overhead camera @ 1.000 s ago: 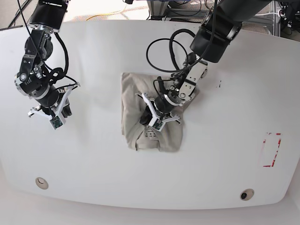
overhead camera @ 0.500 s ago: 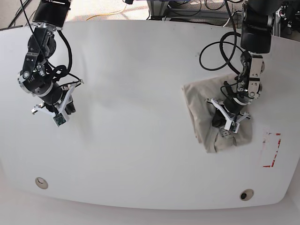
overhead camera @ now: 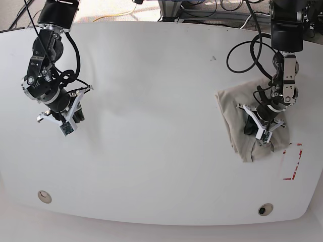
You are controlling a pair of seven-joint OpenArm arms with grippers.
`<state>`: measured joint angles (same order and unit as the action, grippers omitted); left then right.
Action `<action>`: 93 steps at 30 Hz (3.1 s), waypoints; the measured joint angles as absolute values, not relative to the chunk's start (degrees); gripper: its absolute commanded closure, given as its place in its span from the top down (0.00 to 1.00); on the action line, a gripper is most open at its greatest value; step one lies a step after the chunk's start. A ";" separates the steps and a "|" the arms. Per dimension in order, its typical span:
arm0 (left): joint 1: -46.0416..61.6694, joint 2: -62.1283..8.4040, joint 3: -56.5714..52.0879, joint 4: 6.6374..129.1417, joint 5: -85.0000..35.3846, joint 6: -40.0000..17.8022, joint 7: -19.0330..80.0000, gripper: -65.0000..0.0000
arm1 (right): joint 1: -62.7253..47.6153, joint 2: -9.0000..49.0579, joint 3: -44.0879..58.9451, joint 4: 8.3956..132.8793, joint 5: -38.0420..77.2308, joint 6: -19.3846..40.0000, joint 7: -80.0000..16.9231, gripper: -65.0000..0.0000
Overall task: Layout the t-shirt on the table in an organized manner, then fold the t-shirt properly
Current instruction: 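Carry the beige bundle with the left gripper toward the red taped rectangle, then lower the bundle at the table edge and open the left gripper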
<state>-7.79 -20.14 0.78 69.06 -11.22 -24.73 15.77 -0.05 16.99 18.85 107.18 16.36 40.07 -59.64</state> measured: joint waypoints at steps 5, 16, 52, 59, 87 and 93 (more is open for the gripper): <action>-7.62 -16.36 -0.38 75.99 -11.14 -24.03 22.74 0.03 | 0.16 16.97 18.85 107.18 16.49 40.10 -59.75 0.09; -3.92 -9.32 -1.87 82.70 -11.03 -24.34 29.26 0.03 | 1.08 16.95 18.83 107.18 16.36 40.10 -59.66 0.10; 17.69 -15.40 -24.01 90.78 -10.92 -30.41 30.20 0.02 | 0.93 16.99 18.90 108.77 16.71 40.12 -59.64 0.10; 13.28 -12.91 -21.63 96.88 -11.20 -31.59 33.01 0.02 | 0.91 17.02 18.92 108.77 16.60 40.10 -59.66 0.10; -10.26 -14.02 -19.53 66.57 -2.96 -30.79 25.10 0.02 | -0.01 16.01 18.92 109.12 16.53 40.10 -59.66 0.10; -10.74 -16.36 -19.38 59.02 -4.82 -31.99 19.70 0.02 | -0.51 15.88 18.92 109.12 16.47 40.10 -59.83 0.10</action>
